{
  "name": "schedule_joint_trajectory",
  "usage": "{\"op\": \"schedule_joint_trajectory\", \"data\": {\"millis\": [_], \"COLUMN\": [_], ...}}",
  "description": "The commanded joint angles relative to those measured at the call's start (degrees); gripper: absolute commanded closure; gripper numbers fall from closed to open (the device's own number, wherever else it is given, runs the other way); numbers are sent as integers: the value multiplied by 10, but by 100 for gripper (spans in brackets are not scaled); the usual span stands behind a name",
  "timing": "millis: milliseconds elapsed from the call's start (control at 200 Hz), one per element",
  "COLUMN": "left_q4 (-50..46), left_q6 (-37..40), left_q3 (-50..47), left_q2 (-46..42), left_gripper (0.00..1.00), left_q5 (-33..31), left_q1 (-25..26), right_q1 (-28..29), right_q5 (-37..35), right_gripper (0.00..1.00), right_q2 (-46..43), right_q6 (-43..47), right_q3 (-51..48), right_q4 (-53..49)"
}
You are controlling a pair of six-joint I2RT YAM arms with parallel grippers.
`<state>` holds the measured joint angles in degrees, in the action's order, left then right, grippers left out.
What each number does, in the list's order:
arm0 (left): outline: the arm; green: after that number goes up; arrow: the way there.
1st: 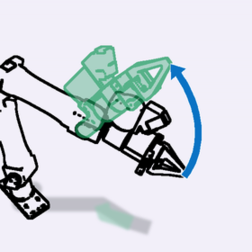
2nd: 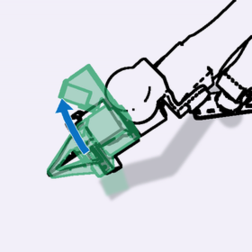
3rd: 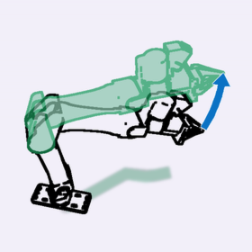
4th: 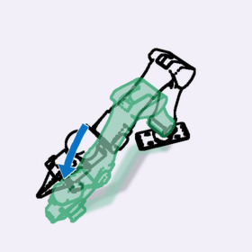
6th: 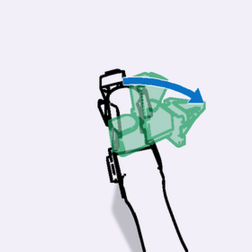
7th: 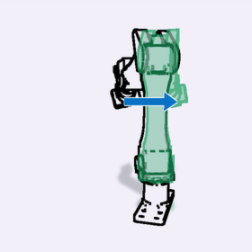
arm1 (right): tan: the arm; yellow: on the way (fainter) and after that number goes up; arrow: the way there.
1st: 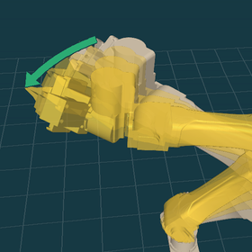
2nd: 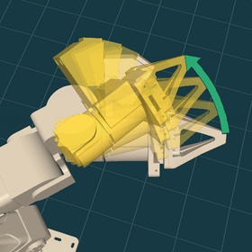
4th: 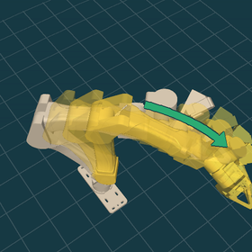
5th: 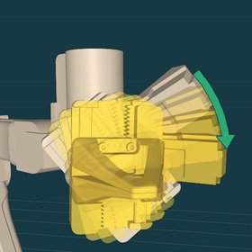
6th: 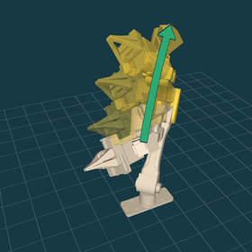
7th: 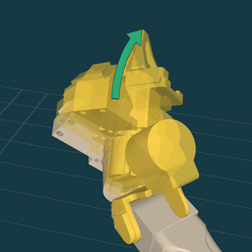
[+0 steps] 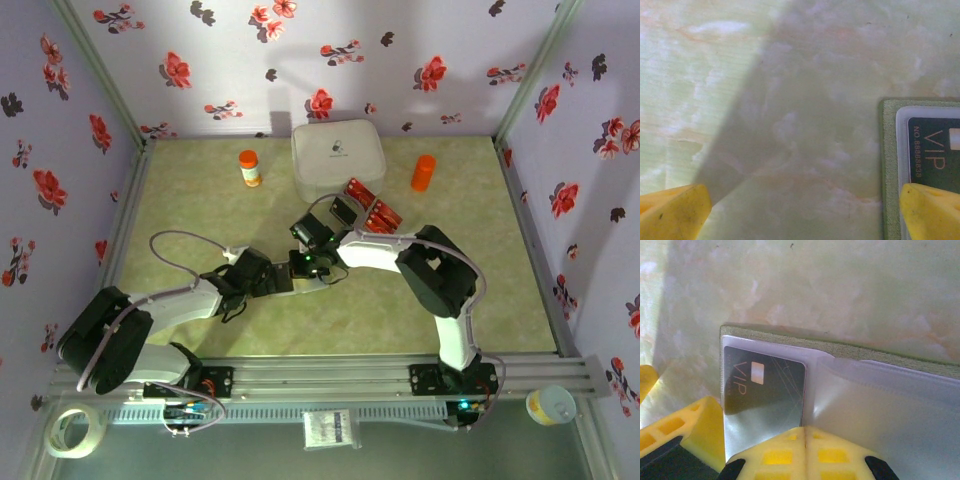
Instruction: Put the credit cards into the card holder
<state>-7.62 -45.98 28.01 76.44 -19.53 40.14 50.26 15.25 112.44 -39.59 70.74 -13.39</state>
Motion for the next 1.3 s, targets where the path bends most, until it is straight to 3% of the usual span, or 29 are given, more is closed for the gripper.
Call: {"op": "schedule_joint_trajectory", "data": {"millis": [0,515,930,1295], "left_q4": [-48,-99,-89,-44], "left_q6": [-3,3,2,-9], "left_q3": [-14,49,127,132], "left_q2": [5,-67,-28,27], "left_gripper": [0,0,0,0], "left_q5": [13,31,40,51], "left_q1": [-12,-11,39,71], "right_q1": [-14,-86,-87,-97], "right_q5": [2,11,21,25], "right_gripper": [91,88,94,96], "right_q2": [-48,-82,-33,-10], "right_q6": [-4,62,98,104], "right_q3": [-12,-33,9,17], "right_q4": [-1,-32,-71,-75]}}
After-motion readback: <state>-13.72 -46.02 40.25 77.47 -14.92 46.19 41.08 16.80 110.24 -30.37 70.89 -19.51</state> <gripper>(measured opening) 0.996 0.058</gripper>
